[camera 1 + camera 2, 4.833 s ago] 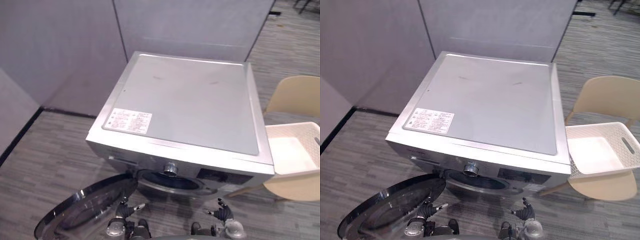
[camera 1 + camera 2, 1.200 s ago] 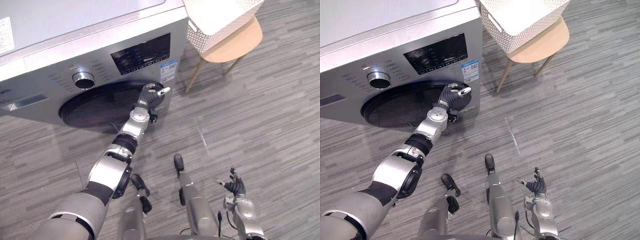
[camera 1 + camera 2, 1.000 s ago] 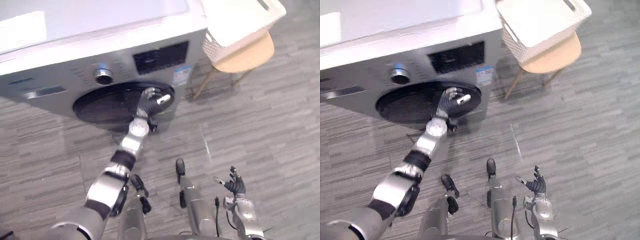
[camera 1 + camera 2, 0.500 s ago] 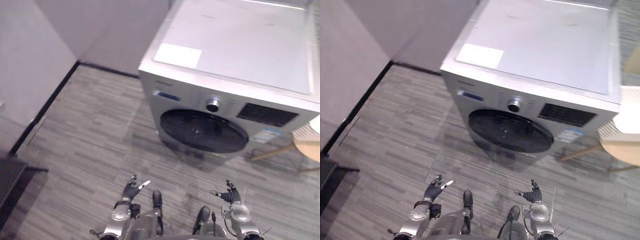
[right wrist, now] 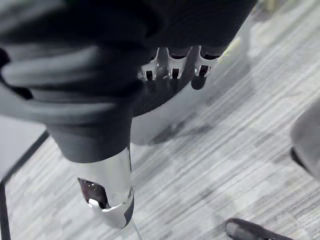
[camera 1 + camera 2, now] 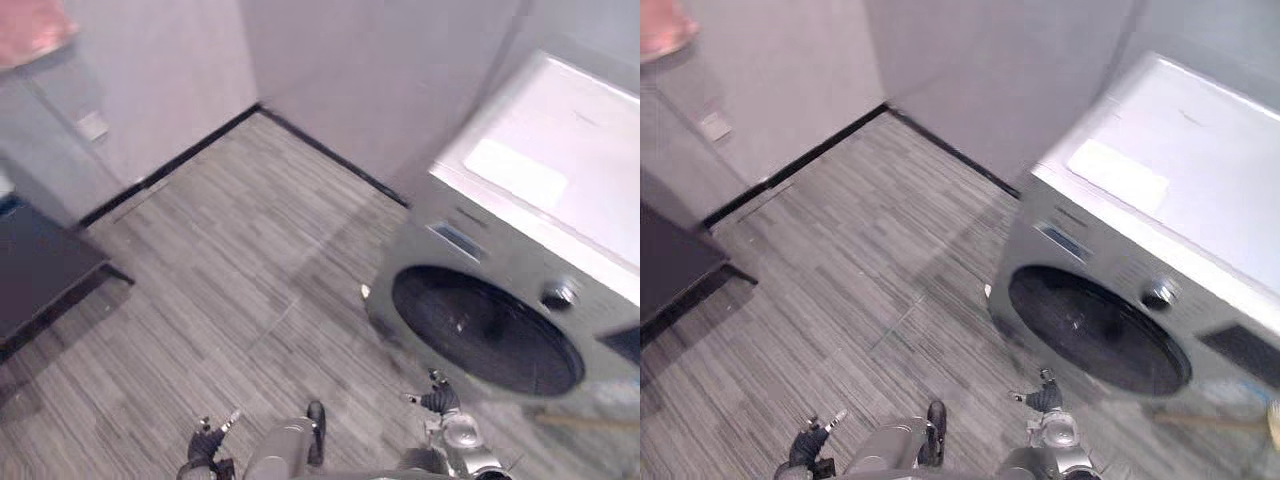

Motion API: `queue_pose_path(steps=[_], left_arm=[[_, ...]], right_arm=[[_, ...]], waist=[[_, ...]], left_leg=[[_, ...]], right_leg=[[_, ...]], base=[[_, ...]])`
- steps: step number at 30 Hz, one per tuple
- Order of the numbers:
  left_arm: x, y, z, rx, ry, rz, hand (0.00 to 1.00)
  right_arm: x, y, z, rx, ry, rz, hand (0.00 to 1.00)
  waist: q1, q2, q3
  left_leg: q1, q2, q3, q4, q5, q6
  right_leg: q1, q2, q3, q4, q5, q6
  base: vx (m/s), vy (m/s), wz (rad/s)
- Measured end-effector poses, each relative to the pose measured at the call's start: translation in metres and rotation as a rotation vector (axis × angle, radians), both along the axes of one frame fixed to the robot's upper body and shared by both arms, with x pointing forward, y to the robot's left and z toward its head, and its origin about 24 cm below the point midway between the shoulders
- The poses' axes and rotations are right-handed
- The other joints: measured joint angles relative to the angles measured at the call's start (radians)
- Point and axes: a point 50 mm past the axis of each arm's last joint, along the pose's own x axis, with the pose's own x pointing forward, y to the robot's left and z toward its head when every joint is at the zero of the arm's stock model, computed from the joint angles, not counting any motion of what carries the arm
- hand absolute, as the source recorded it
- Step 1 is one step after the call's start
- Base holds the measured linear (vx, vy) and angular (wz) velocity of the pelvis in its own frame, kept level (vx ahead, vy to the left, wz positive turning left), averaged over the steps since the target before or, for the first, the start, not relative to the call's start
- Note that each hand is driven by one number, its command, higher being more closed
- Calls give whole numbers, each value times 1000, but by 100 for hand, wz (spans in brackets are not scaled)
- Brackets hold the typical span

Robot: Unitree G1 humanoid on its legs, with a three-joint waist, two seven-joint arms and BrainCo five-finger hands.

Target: Pick up the laundry basket with both hands and put the clothes into the washing machine.

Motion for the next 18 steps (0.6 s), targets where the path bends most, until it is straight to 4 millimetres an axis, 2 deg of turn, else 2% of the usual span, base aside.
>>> queue_pose_path(steps=[1,3,4,5,6,8,9,10,11,12,13,14,15,16,17,18], left_arm=[[1,-1,0,-4,-10,1,0],[12,-8,3,-22,-49,3,0],[17,-10,3,-25,-61,-1,0],[28,-17,6,-33,-87,-18,0],[34,-22,7,-37,-100,-37,0],[34,-26,7,-40,-109,-44,0],[34,-29,7,-37,-108,-60,0],[34,-33,6,-48,-110,-52,0],[30,-35,5,-52,-104,-50,0],[23,-39,2,-64,-85,-42,0],[18,-41,0,-75,-74,-24,0],[17,-43,-1,-81,-71,-22,0],[15,-46,-2,-89,-65,-42,0],[18,-48,-1,-89,-73,-73,0],[19,-49,-1,-86,-74,-89,0],[19,-50,-1,-83,-69,-107,0]], right_arm=[[1,-1,2,-2,-11,1,0],[6,-4,9,-10,-60,0,0],[6,-6,10,-13,-65,-2,0],[4,-10,10,-23,-65,-3,0],[0,-12,9,-29,-55,-4,0],[-7,-12,6,-25,-37,-8,0],[-21,-7,0,-1,-2,-12,0],[-18,-7,0,2,-2,-4,0],[-12,-6,4,5,-26,-3,0],[-3,-2,10,17,-68,5,0],[1,3,12,30,-89,7,0],[1,5,13,35,-92,6,0],[0,7,11,47,-86,-6,0],[0,7,11,53,-88,-18,0],[-1,3,11,50,-89,-31,0],[-2,-3,9,38,-81,-51,0]], waist=[[-3,8,5],[-40,9,7],[-45,9,8],[-45,2,11],[-44,10,22],[-47,3,18],[-65,-22,6],[-65,2,4],[-65,16,1],[-60,34,2],[-52,40,2],[-42,38,3],[-42,30,0],[-47,26,-1],[-48,21,0],[-50,16,-1]], left_leg=[[22,-10,-26,-7,-1,1],[105,-65,-164,-37,-5,7],[122,-76,-197,-41,-6,8],[169,-92,-269,-48,-13,-3],[210,-97,-324,-49,-24,-22],[245,-105,-369,-44,-52,-60],[261,-117,-366,-8,-95,-108],[243,-99,-350,39,-113,-135],[199,-72,-287,111,-117,-180],[129,-13,-141,256,-107,-214],[90,46,-28,370,-78,-232],[76,84,28,422,-79,-226],[71,159,139,443,-103,-194],[68,201,194,402,-116,-174],[64,214,212,358,-116,-174],[61,230,215,245,-113,-179]], right_leg=[[-19,26,15,-11,-17,-3],[-116,116,115,-71,-28,-15],[-144,132,146,-88,-25,-11],[-178,169,215,-156,-11,-2],[-181,192,268,-231,20,-4],[-172,189,309,-303,101,-15],[-156,136,262,-310,212,-30],[-148,132,220,-302,213,-39],[-125,138,187,-323,199,-59],[-81,169,151,-365,187,-78],[-37,194,134,-388,178,-93],[-10,200,128,-401,174,-100],[39,203,108,-425,170,-108],[78,192,93,-458,170,-108],[94,185,90,-477,170,-107],[112,171,81,-506,179,-94]], base=[[385,39,153],[387,-12,183],[394,-72,210],[483,-151,202],[476,-167,205],[430,-186,203],[486,-212,218],[482,-201,183],[336,-140,78],[386,-189,47],[370,-190,21],[380,-162,17],[283,-94,37],[265,-77,42],[181,-10,37],[151,25,22]])
